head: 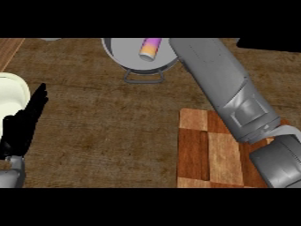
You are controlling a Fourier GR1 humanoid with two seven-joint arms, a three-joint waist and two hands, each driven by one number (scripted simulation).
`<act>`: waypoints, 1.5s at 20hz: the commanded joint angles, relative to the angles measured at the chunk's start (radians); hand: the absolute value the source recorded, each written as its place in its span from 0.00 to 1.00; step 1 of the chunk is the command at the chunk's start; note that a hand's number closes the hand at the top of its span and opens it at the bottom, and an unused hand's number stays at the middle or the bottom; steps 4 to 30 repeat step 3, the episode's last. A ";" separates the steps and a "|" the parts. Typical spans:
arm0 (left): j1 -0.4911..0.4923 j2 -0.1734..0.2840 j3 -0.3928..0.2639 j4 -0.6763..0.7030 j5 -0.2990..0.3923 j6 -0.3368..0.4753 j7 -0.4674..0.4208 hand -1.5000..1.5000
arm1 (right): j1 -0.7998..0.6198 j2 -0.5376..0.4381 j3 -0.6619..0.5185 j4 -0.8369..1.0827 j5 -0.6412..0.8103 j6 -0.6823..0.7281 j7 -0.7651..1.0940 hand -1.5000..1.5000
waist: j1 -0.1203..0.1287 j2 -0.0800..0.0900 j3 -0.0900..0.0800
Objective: Pick the can from the cutting board and place it in the pot
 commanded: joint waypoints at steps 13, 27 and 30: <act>0.025 0.011 0.018 -0.012 0.003 -0.003 0.016 0.50 | 0.063 -0.049 -0.075 0.046 -0.052 0.097 -0.143 0.00 | -0.023 -0.010 0.000; 0.025 0.011 0.018 -0.012 0.003 -0.003 0.016 0.50 | 0.063 -0.049 -0.075 0.046 -0.052 0.097 -0.143 0.00 | -0.023 -0.010 0.000; 0.025 0.011 0.018 -0.012 0.003 -0.003 0.016 0.50 | 0.063 -0.049 -0.075 0.046 -0.052 0.097 -0.143 0.00 | -0.023 -0.010 0.000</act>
